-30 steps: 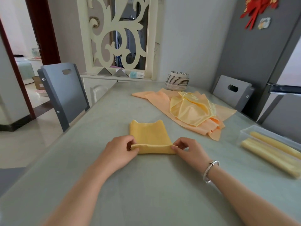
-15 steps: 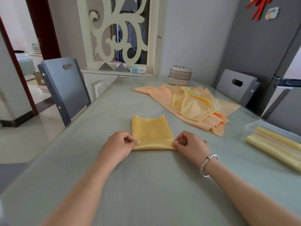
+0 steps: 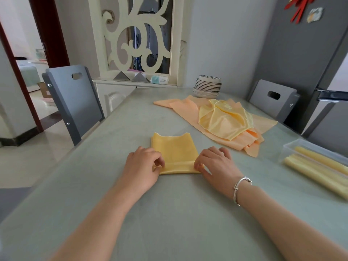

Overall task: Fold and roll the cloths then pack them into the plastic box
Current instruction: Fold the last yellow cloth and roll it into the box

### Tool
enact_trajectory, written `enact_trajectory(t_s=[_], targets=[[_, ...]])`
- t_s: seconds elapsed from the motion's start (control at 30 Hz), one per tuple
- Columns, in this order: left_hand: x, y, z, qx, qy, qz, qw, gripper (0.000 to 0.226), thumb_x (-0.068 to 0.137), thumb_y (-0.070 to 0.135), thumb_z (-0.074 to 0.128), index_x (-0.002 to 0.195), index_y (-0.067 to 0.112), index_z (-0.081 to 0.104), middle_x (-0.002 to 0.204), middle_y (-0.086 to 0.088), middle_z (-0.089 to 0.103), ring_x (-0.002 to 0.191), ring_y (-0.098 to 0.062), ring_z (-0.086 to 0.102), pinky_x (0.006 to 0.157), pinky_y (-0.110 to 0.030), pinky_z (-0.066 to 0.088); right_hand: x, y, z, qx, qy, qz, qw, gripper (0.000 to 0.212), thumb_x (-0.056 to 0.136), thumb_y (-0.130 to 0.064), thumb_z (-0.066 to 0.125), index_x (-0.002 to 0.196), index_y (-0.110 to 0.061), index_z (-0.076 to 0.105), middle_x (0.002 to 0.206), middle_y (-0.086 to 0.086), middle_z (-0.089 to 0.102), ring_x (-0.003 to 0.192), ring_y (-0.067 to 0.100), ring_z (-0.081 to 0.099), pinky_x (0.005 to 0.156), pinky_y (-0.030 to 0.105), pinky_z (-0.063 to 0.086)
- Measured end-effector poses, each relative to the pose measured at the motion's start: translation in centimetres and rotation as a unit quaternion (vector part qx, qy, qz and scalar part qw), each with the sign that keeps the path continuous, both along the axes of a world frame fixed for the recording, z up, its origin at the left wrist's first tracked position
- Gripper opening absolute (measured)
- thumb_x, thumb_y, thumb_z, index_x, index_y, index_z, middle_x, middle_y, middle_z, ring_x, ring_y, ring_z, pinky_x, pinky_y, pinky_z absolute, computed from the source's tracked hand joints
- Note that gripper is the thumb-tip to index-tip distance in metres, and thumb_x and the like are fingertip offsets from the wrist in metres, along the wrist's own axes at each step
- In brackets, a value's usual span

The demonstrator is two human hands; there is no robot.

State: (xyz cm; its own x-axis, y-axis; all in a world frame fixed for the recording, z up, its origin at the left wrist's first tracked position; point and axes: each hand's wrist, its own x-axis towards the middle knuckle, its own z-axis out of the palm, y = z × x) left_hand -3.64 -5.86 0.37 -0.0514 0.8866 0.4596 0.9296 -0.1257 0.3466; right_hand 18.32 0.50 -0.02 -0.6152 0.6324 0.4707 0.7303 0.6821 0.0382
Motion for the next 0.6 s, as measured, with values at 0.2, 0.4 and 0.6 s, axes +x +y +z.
enact_trajectory(t_s=[0.2,0.4,0.6], targets=[[-0.1,-0.4,0.2,0.006,0.037,0.004,0.999,0.010,0.085,0.024,0.061,0.084,0.030,0.069,0.084,0.016,0.060,0.093,-0.010,0.051,0.073,-0.026,0.024,0.9,-0.5,0.6,-0.059,0.005,-0.004,0.998,0.017,0.087,-0.038,0.055,0.101,-0.034,0.062,0.102,-0.018,0.057,0.108,0.005,0.046,0.098,0.025,0.014],[-0.1,-0.9,0.6,-0.029,0.051,0.019,0.998,0.021,0.077,0.049,0.064,0.091,0.034,0.066,0.092,0.018,0.059,0.093,-0.010,0.048,0.079,-0.028,0.031,0.3,-0.3,0.9,-0.092,0.021,-0.042,0.995,0.019,0.087,-0.026,0.052,0.103,-0.031,0.059,0.105,-0.017,0.056,0.110,0.007,0.044,0.099,0.025,0.016],[-0.3,-0.9,0.4,-0.037,0.020,0.065,0.997,0.005,0.082,0.030,0.059,0.086,0.030,0.063,0.095,0.012,0.062,0.097,-0.017,0.050,0.078,-0.029,0.033,-0.2,-0.1,0.4,-0.182,0.135,-0.070,0.971,0.010,0.087,-0.020,0.055,0.091,-0.029,0.059,0.087,-0.013,0.058,0.098,0.013,0.052,0.095,0.031,0.035]])
